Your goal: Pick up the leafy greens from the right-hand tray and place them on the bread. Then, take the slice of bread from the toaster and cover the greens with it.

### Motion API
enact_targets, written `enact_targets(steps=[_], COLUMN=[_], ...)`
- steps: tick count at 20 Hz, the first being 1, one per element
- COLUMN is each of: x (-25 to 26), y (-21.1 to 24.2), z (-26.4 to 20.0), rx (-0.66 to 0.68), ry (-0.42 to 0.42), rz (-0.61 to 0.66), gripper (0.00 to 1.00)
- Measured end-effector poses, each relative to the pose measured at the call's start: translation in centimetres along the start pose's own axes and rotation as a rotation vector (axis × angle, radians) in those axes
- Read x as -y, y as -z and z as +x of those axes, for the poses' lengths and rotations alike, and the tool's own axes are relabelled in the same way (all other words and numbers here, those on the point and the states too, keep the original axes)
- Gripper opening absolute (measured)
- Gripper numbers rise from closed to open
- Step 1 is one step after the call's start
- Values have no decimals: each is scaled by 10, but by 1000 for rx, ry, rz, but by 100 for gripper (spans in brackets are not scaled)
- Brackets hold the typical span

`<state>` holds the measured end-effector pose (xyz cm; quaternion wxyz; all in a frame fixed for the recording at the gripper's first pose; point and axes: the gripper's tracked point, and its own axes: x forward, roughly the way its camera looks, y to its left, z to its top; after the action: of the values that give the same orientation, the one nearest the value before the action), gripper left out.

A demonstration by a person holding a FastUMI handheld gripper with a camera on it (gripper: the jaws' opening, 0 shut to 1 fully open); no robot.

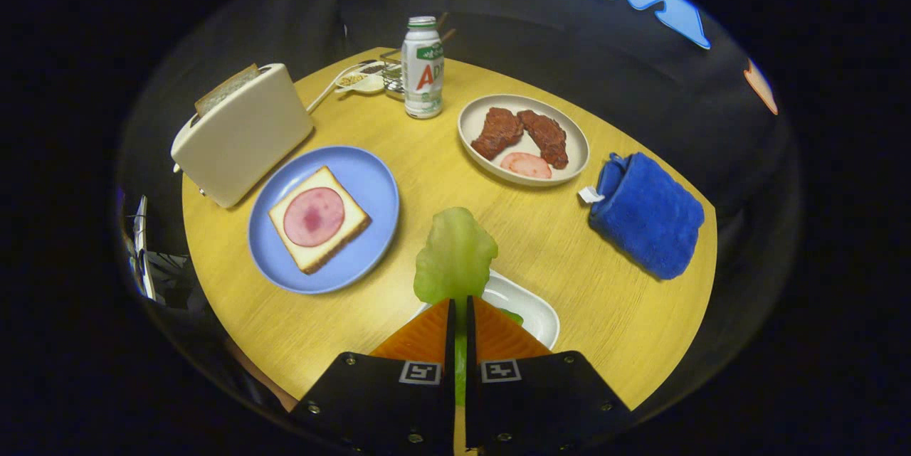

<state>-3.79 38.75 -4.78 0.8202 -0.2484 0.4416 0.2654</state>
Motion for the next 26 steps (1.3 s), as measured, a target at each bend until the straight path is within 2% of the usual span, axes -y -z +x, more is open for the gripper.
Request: enact_targets(steps=[6, 12, 18, 23, 26], x=[-80, -130, -149, -138, -139], y=[-50, -74, -77, -81, -90], z=[9, 34, 58, 49, 36], rx=[51, 36, 1, 51, 180], ry=[-117, -157, -180, -135, -101], rz=[-101, -186, -195, -186, -142], gripper=[6, 6, 6, 35, 37])
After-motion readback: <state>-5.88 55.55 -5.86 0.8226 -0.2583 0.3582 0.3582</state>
